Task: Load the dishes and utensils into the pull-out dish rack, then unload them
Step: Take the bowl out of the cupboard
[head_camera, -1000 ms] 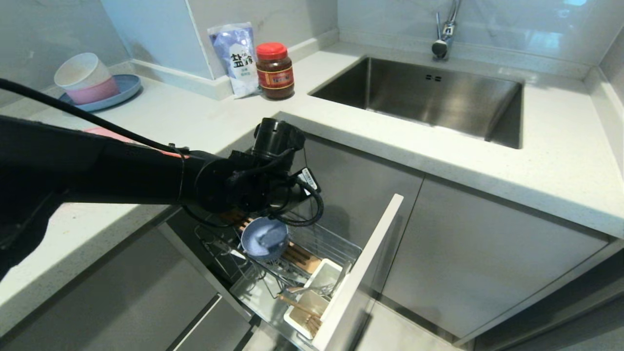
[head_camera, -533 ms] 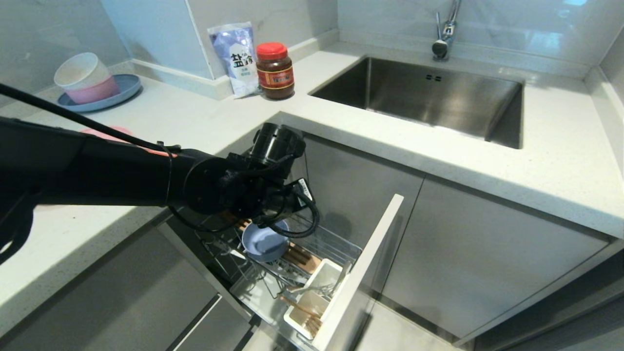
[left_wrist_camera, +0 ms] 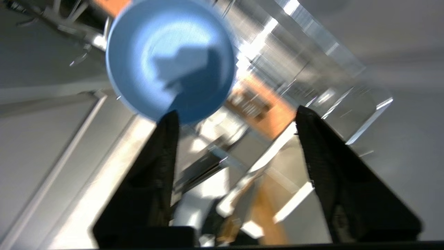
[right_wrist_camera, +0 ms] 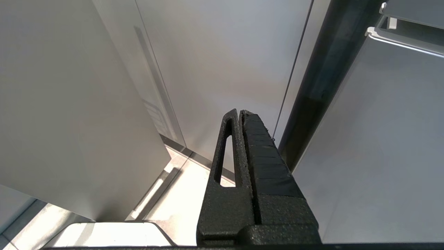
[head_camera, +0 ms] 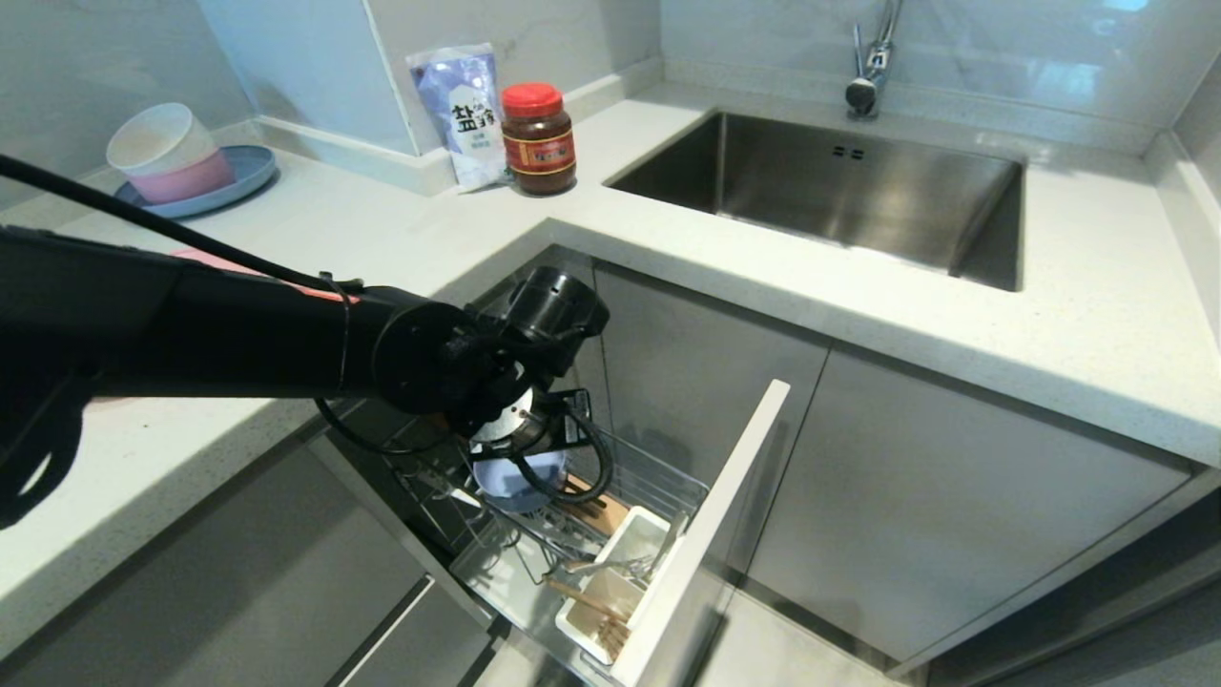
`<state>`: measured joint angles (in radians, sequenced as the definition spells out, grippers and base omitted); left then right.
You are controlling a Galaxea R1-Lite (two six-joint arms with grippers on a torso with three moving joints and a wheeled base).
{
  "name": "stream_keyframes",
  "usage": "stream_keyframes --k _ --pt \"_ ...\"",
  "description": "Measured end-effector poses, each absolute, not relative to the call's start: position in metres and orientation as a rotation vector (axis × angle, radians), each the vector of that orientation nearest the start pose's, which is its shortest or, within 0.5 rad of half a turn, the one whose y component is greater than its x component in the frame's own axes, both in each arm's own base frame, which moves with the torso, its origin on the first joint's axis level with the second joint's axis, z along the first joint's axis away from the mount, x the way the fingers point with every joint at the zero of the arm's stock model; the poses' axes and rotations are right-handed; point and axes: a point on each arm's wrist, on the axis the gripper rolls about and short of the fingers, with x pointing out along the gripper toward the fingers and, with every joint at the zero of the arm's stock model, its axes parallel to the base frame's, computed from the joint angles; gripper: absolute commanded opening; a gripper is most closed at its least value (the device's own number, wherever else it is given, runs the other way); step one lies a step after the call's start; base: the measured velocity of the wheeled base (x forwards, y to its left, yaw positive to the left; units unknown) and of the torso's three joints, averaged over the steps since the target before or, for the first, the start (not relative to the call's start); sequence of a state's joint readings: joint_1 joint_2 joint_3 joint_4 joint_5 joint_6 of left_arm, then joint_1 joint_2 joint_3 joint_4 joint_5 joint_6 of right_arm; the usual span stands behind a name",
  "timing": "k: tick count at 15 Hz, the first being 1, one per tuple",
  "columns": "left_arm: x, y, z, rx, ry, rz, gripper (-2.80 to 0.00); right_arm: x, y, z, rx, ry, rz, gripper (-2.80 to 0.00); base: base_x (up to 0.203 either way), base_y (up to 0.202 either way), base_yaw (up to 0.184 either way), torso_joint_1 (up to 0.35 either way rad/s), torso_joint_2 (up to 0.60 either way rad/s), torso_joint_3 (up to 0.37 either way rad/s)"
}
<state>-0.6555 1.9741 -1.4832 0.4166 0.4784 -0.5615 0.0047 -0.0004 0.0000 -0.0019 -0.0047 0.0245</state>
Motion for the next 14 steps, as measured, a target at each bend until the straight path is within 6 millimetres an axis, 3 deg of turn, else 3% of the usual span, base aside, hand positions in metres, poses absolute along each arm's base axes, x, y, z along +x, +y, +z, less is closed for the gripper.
stream_keyframes --k 9,14 --pt "0.317 -0.226 0.128 0.114 0.929 0.088 0.0 -0.023 0.0 0.076 0.024 -0.002 0.0 -2.8 0.0 0.0 0.0 0.0 0.0 0.0" --pt "0.33 -0.226 0.112 0.121 0.954 0.111 0.0 -0.023 0.0 0.076 0.024 -0.003 0.001 -2.8 0.0 0.0 0.0 0.0 0.0 0.0"
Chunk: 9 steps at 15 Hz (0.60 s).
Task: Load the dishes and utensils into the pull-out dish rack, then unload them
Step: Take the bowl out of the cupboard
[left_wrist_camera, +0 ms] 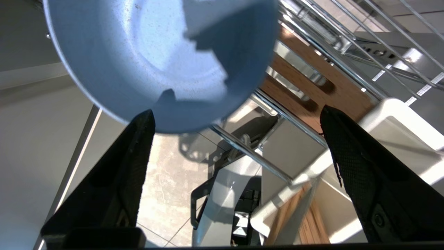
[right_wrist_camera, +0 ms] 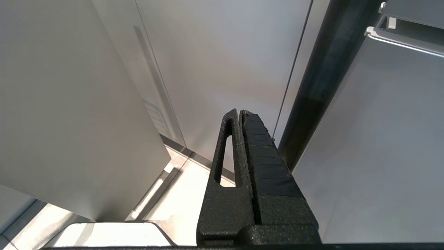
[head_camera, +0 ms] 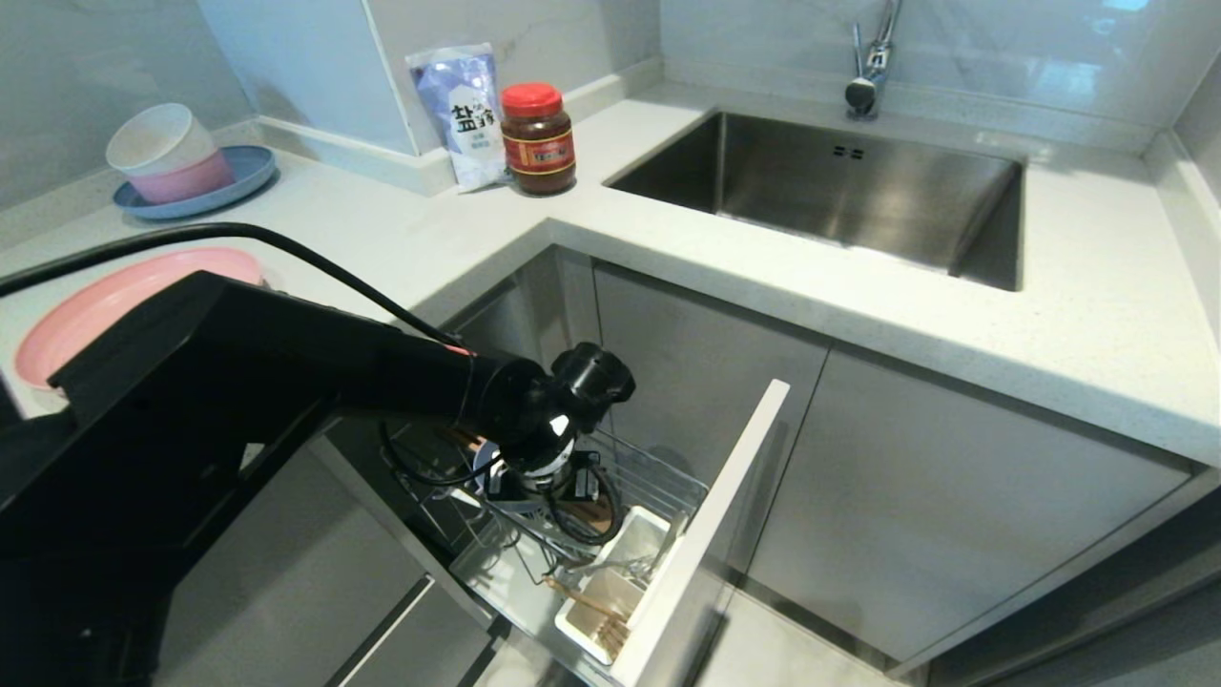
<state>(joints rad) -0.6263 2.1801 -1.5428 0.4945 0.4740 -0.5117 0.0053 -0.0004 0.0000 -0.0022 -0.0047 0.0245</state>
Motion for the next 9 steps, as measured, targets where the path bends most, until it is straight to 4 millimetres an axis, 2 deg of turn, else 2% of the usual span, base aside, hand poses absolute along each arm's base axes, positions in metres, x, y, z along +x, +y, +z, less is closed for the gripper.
stream_keyframes --k 8,9 --pt "0.3372 -0.2286 0.1032 0.122 0.96 0.121 0.0 -0.0228 -0.0002 0.0757 0.024 -0.003 0.0 -2.8 0.0 0.0 0.0 0.0 0.0 0.0" --pt "0.3374 -0.2287 0.1028 0.121 0.96 0.121 -2.8 -0.0228 -0.0002 0.0757 0.024 -0.003 0.0 -2.8 0.0 0.0 0.0 0.0 0.0 0.0"
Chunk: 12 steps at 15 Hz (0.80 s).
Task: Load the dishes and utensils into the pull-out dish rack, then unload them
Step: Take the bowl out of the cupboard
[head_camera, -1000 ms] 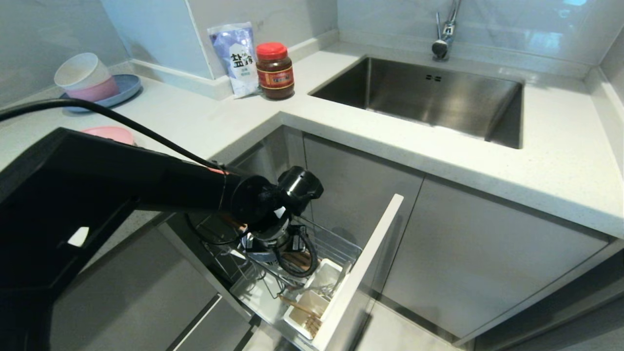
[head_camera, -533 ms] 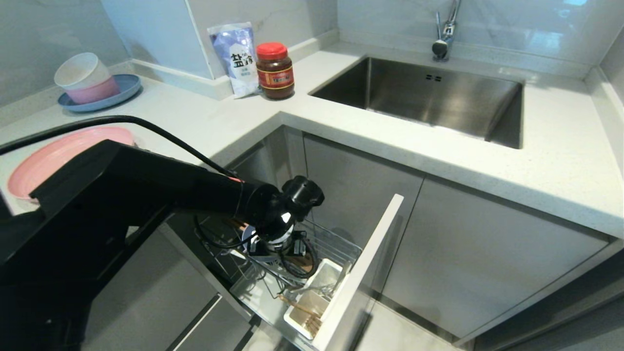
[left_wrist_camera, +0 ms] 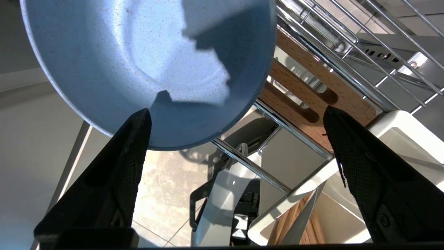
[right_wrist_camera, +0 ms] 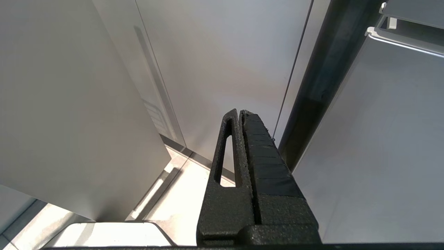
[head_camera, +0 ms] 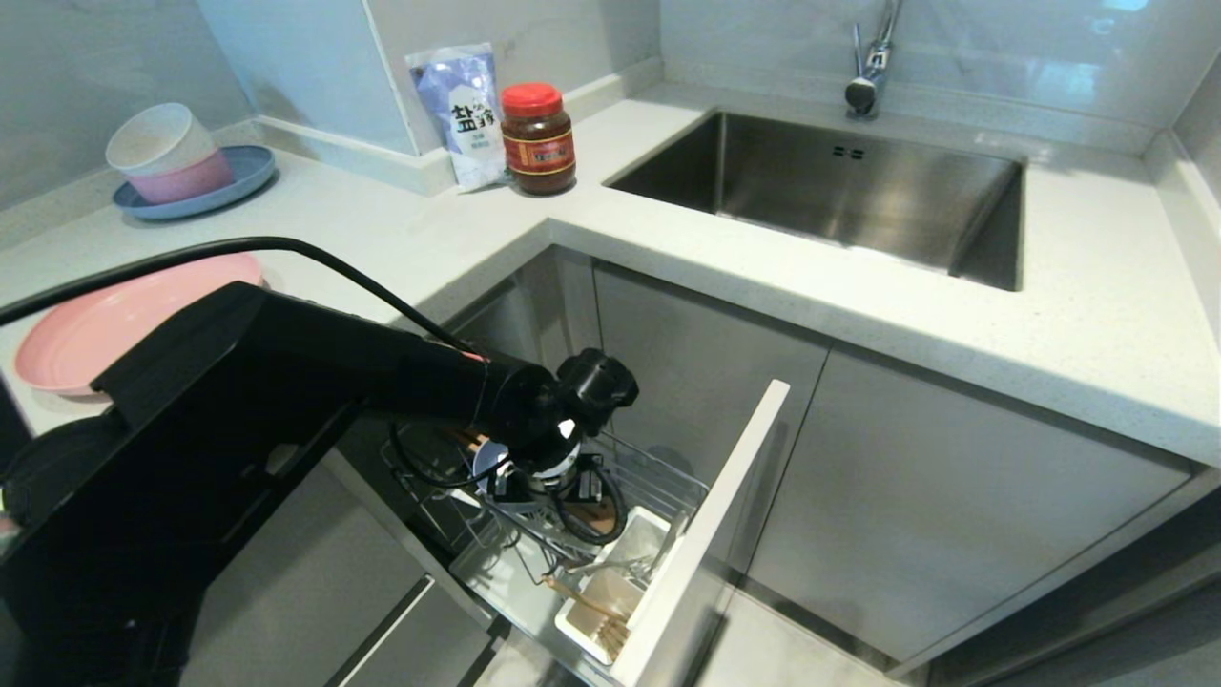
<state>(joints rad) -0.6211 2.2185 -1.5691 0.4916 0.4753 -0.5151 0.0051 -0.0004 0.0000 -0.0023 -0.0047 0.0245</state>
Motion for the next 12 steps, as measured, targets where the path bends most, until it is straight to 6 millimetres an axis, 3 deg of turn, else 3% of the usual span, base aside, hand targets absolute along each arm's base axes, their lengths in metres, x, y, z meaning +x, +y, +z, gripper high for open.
stream_keyframes --k 12 --pt "0.3337 -0.2323 0.1092 0.11 0.945 0.113 -2.8 -0.0228 -0.0002 0.0757 0.024 -0.003 0.0 -2.8 0.0 0.0 0.0 0.0 0.0 0.0"
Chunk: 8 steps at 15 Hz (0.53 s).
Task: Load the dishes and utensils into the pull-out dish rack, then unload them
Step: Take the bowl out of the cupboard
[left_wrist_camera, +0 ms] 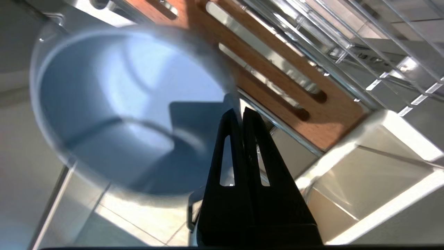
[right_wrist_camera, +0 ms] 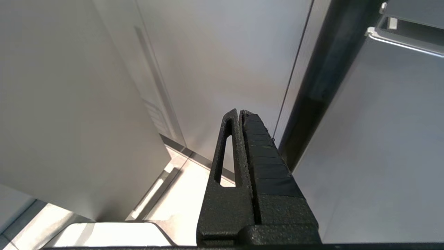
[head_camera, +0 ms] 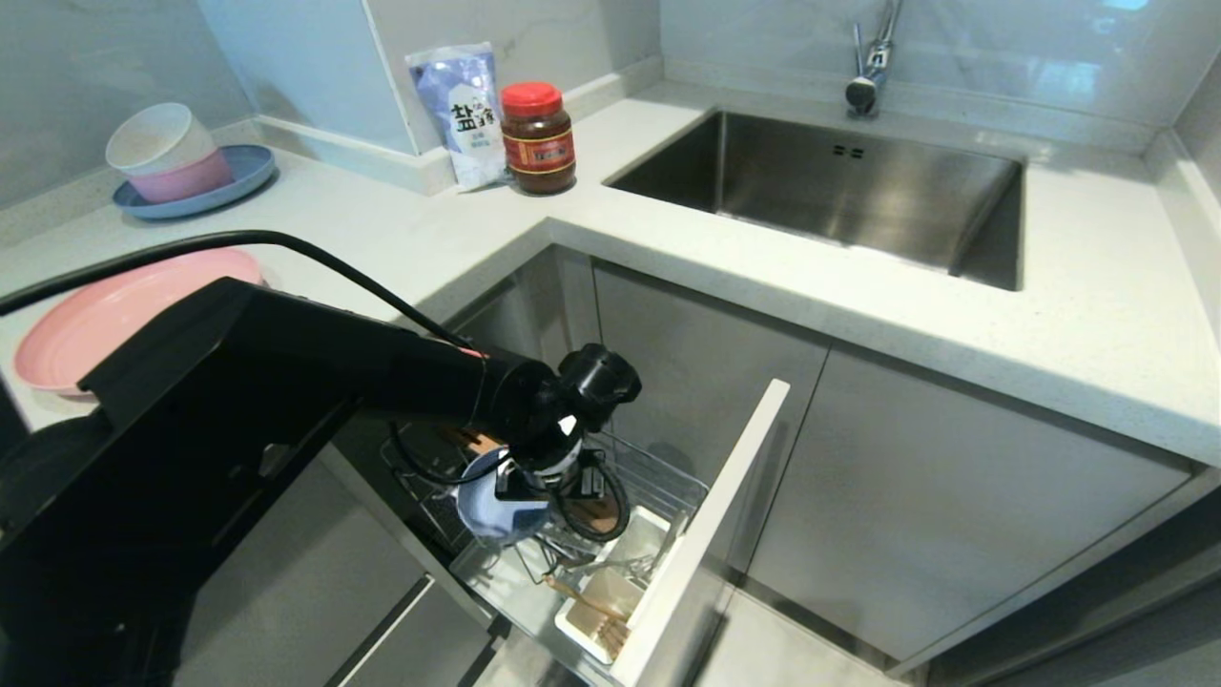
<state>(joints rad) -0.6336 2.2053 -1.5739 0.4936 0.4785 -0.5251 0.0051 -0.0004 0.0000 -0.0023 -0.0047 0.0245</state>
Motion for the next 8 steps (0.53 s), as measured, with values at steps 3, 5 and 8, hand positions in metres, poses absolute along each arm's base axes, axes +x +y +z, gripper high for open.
stream_keyframes --k 3,5,8 --pt "0.33 -0.234 0.113 0.107 0.939 0.106 -2.8 -0.023 0.0 0.076 0.024 -0.002 0.0 -2.8 0.0 0.0 0.0 0.0 0.0 0.0" --pt "0.326 -0.234 0.121 0.099 0.927 0.097 -2.8 -0.023 0.0 0.076 0.024 -0.002 0.0 -2.8 0.0 0.0 0.0 0.0 0.0 0.0" --pt "0.309 -0.235 0.144 0.089 0.906 0.074 -2.8 -0.023 0.0 0.076 0.024 -0.003 0.001 -2.8 0.0 0.0 0.0 0.0 0.0 0.0"
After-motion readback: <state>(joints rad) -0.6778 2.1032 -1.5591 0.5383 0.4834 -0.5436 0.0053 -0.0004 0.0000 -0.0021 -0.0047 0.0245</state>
